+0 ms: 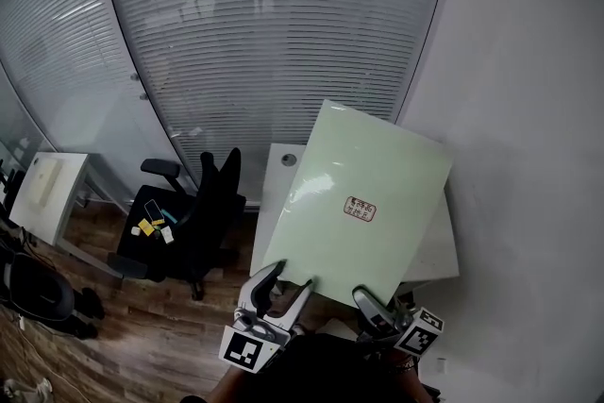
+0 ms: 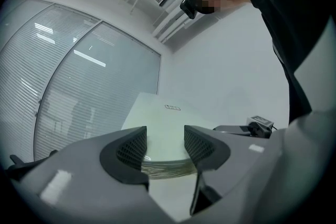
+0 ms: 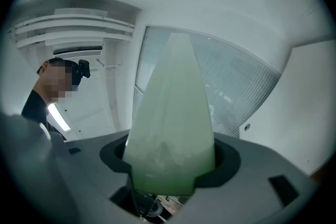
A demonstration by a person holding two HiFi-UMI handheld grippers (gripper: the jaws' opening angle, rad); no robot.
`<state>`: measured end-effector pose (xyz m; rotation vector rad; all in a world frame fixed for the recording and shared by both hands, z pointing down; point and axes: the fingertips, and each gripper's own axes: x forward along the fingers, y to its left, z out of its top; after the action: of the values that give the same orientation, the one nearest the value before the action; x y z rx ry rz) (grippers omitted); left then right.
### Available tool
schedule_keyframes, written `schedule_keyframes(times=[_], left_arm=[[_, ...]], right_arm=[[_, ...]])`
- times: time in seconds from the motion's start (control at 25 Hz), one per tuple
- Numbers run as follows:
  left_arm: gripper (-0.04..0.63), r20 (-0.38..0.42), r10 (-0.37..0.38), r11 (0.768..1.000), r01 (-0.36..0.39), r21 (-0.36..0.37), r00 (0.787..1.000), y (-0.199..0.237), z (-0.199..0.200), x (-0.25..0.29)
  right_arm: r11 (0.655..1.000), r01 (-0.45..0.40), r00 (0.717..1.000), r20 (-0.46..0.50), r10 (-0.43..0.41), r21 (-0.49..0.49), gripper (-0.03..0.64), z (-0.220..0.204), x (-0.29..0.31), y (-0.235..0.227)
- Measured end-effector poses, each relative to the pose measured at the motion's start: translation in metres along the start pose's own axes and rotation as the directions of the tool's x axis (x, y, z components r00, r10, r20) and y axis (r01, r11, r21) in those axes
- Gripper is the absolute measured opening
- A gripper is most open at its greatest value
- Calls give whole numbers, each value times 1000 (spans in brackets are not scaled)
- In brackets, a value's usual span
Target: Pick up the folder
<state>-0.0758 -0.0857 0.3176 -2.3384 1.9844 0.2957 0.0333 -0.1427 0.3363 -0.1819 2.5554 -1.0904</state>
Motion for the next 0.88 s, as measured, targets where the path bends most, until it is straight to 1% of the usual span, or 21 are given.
schedule_keyframes(times=[0.12, 0.32, 0.88], left_arm=[[225, -5, -4, 1000, 4, 6, 1000, -3, -3, 0], [225, -4, -35, 999, 35, 17, 999, -11, -3, -2], [225, -20, -71, 997, 71, 7, 997, -17, -7, -3]], right_arm=[[1000, -1, 1000, -4, 1, -11, 301, 0, -1, -2], [1000, -9, 1000, -6, 9, -13, 301, 0, -2, 0], [1000, 15, 1000, -11, -15, -21, 301, -1, -6, -1]])
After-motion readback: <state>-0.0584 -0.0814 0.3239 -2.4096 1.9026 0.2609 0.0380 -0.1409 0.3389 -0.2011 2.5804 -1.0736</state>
